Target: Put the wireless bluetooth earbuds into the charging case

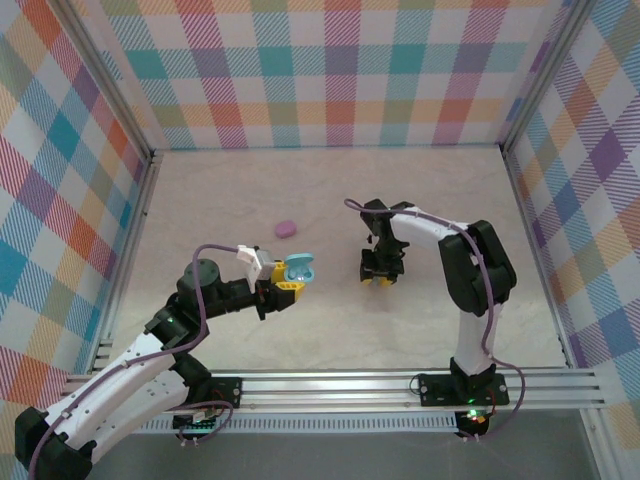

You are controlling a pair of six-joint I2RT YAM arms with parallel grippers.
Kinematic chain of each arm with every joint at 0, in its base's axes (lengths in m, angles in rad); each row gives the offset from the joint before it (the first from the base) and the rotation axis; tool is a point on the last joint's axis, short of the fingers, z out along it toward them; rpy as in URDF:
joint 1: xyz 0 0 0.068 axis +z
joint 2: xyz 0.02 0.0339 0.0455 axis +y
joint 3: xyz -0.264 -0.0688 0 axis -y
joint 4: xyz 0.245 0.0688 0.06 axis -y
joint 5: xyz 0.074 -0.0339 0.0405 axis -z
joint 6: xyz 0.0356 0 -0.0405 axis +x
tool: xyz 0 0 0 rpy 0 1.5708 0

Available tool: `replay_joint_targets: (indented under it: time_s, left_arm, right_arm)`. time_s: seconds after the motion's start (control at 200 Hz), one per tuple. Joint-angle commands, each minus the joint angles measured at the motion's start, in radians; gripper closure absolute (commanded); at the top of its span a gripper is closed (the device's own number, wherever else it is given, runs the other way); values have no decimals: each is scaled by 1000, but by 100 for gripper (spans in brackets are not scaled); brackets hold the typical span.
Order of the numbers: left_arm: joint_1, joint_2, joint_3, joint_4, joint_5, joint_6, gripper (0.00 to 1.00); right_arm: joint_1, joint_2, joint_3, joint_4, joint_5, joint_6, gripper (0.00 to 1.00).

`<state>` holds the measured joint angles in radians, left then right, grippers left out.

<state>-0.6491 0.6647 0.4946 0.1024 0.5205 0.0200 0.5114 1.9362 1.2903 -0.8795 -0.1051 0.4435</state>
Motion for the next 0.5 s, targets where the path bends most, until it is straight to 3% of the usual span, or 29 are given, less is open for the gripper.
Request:
replay_joint_targets:
  time_s: [0.0, 0.32, 0.495]
  left_arm:
    - [8, -5, 13, -6, -5, 16, 60]
    - [8, -2, 11, -6, -9, 17, 60]
    - [7, -5, 15, -12, -12, 20, 60]
  right_arm:
    - [20, 51, 64, 80, 30, -84, 59]
    - [111, 146, 228, 56, -2, -347, 59]
    - [160, 145, 258, 76, -87, -454, 59]
